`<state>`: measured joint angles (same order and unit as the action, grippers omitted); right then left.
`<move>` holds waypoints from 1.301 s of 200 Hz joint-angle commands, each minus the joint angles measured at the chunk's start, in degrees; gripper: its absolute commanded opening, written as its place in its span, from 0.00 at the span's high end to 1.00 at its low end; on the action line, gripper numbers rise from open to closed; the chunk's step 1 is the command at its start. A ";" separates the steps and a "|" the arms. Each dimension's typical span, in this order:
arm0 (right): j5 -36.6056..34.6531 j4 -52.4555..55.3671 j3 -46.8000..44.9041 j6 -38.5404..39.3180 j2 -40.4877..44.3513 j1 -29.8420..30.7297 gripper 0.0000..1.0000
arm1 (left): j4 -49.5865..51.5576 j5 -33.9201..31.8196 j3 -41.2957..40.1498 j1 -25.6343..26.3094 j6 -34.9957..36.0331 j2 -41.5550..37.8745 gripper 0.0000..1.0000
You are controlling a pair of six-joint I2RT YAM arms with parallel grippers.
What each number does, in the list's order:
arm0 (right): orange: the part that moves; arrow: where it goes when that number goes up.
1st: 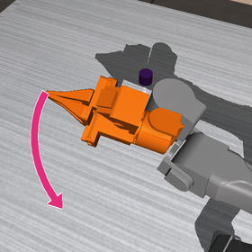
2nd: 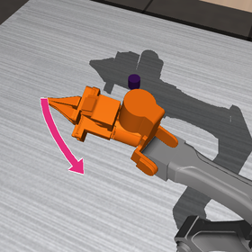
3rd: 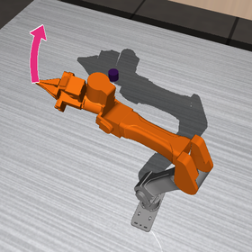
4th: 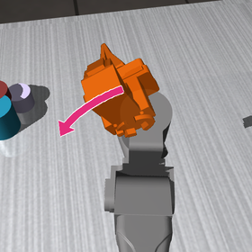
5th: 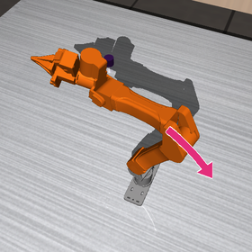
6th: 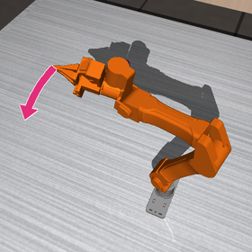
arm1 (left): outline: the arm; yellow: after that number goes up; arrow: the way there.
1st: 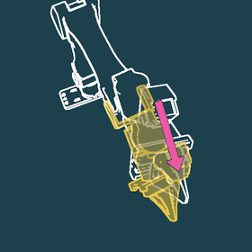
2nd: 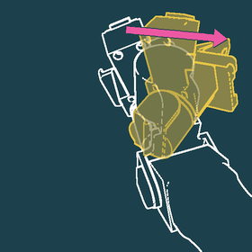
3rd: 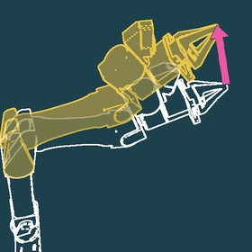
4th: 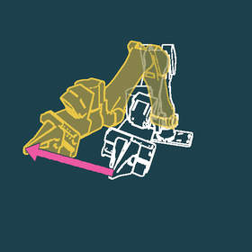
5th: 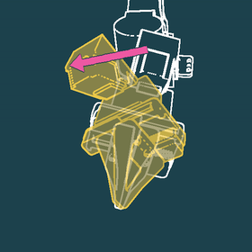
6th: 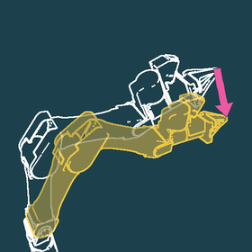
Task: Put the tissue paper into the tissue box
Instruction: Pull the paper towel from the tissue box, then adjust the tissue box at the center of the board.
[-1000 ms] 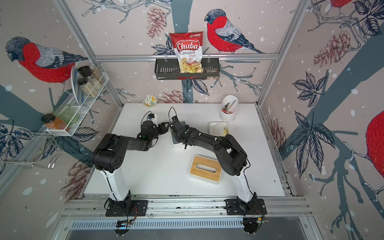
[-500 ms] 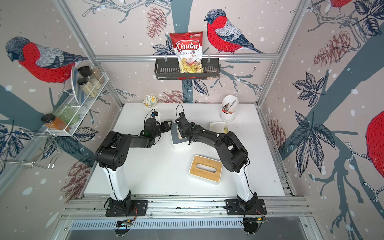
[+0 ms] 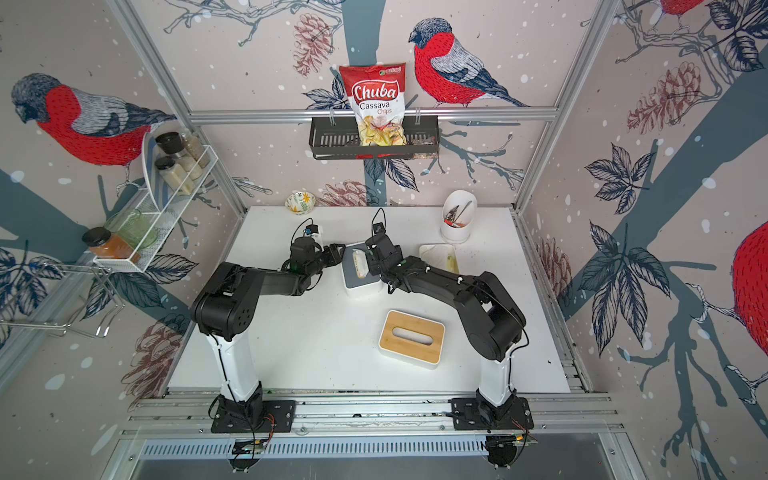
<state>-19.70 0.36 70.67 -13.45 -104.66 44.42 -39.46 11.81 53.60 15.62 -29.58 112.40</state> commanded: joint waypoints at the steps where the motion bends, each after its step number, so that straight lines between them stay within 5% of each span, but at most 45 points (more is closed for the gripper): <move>1: 1.98 -7.50 -4.67 -2.01 3.81 -1.21 0.31 | -3.19 -1.51 -1.64 0.12 0.80 -1.92 0.43; 41: 6.75 -8.24 -5.53 -3.93 2.10 -3.79 0.31 | -4.86 -4.59 -6.61 0.20 1.30 -7.77 0.44; 71: 10.69 -8.48 -5.22 -5.11 0.25 -5.12 0.31 | 3.21 -6.80 -7.27 0.13 -1.10 -10.32 0.45; 169: 25.50 -7.30 -1.07 -7.50 -7.31 -9.10 0.31 | 16.10 4.42 -1.98 -0.40 -7.69 -4.02 0.45; 260: 36.01 -9.35 -0.11 -11.09 -9.92 -8.92 0.34 | 9.15 4.01 -2.01 -1.68 -6.73 -3.47 0.46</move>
<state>12.14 -7.05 70.13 -22.59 -113.86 35.27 -31.00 17.12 51.62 14.63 -38.48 109.36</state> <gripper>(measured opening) 0.670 0.537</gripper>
